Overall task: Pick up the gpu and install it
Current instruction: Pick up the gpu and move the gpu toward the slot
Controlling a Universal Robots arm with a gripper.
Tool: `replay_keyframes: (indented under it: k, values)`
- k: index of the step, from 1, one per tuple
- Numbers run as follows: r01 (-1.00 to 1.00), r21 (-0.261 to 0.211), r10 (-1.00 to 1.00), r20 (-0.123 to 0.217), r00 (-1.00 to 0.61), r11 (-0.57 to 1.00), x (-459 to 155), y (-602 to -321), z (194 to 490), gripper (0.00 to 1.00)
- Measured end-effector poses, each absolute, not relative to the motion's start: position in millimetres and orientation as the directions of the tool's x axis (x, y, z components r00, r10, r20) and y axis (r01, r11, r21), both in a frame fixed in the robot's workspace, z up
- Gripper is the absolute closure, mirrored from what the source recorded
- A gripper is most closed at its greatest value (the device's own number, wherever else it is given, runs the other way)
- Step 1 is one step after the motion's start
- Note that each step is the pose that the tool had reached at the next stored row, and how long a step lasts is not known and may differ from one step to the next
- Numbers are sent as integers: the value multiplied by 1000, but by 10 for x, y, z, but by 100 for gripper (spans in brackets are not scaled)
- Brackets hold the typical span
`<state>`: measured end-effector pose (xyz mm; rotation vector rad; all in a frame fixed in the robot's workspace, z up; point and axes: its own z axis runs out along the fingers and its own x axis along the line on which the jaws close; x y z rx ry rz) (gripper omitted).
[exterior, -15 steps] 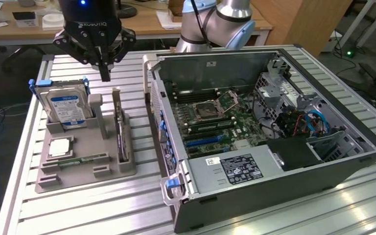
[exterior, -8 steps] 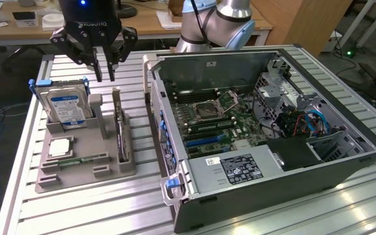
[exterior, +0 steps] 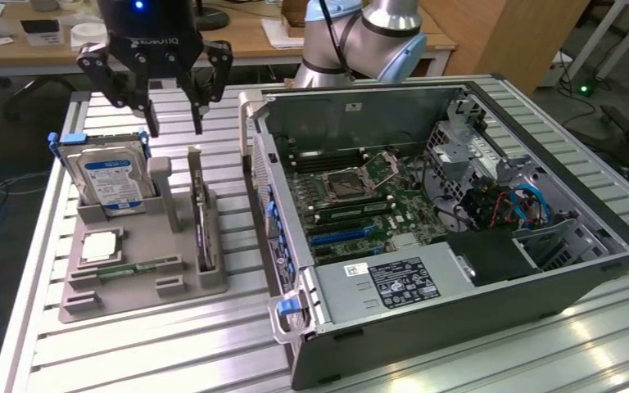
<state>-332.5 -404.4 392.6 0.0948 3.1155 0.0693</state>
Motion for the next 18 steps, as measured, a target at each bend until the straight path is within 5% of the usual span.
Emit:
replay_keyframes:
  k: [1, 18]
  values:
    - [53, 45, 54, -22, -998, 998, -3325, -4048, 3925, 47]
    - [29, 45, 30, -15, -999, 999, -3327, -4163, 3888, 47]
